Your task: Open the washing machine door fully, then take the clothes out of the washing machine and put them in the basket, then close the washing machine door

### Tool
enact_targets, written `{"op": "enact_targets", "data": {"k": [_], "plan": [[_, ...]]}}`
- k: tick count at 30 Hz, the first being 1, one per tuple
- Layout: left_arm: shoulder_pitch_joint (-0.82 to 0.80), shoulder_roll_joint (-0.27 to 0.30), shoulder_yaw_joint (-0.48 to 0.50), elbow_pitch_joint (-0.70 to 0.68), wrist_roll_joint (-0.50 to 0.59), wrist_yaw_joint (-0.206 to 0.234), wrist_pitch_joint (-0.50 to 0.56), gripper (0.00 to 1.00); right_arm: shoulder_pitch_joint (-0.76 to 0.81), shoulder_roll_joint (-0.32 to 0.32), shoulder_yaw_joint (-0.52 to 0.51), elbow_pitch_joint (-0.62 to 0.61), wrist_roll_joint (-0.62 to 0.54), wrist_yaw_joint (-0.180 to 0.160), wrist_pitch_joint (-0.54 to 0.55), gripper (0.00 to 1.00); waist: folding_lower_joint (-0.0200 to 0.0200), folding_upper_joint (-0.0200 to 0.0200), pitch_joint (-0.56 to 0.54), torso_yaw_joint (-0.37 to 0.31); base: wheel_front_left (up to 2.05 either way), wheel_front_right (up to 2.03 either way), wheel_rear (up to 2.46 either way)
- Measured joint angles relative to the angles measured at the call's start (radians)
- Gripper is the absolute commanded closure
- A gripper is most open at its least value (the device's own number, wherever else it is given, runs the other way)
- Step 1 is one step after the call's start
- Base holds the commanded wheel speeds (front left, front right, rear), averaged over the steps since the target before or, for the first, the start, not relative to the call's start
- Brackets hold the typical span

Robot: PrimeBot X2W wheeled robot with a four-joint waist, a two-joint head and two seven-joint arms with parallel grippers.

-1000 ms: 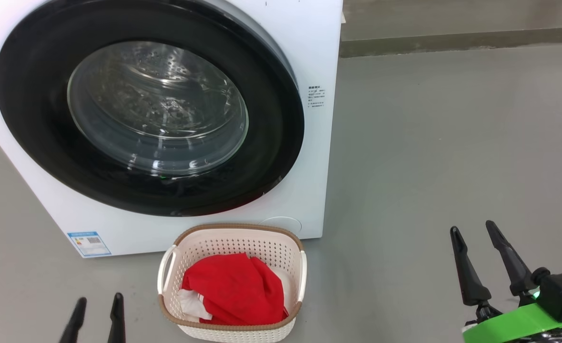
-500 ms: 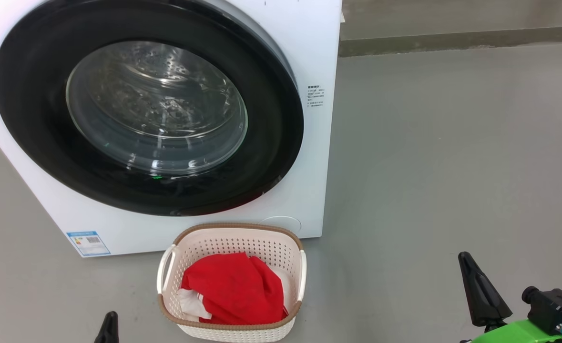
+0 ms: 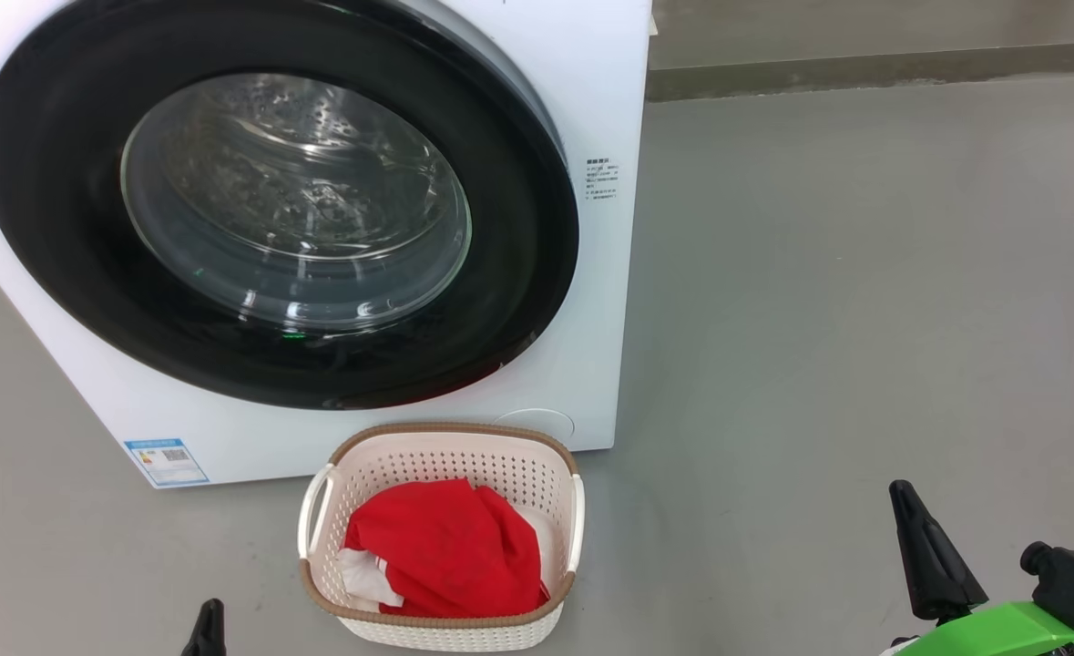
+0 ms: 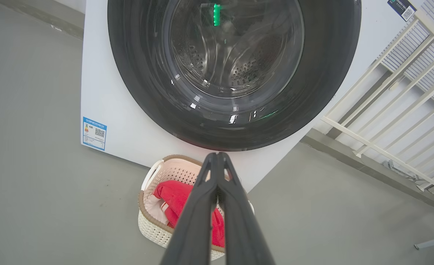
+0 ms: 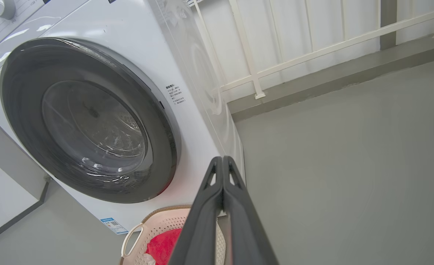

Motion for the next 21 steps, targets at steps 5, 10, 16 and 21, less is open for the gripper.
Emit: {"op": "enact_targets", "data": {"k": [5, 10, 16, 21], "plan": [[-0.002, -0.002, 0.0, 0.003, -0.051, 0.0, 0.01, 1.0, -0.001, 0.003, -0.004, 0.004, 0.054, 0.0, 0.01, 1.0, 0.0, 0.0, 0.002, -0.001, 0.0, 0.0, 0.0], [-0.02, -0.002, 0.0, 0.004, -0.1, 0.0, 0.028, 1.0, -0.005, 0.005, -0.008, 0.006, 0.103, 0.0, 0.026, 1.0, 0.0, 0.0, 0.005, -0.002, 0.0, 0.0, 0.0], [-0.024, -0.005, 0.0, 0.006, -0.157, 0.0, 0.044, 1.0, -0.022, 0.009, -0.014, 0.011, 0.162, 0.0, 0.044, 1.0, 0.0, -0.0001, 0.008, -0.003, 0.0, 0.0, 0.0], [-0.032, -0.009, 0.0, 0.009, -0.202, 0.0, 0.058, 1.0, -0.023, 0.011, -0.023, 0.014, 0.211, 0.0, 0.055, 1.0, 0.0, 0.0, 0.01, -0.003, 0.0, 0.0, 0.0]]}}
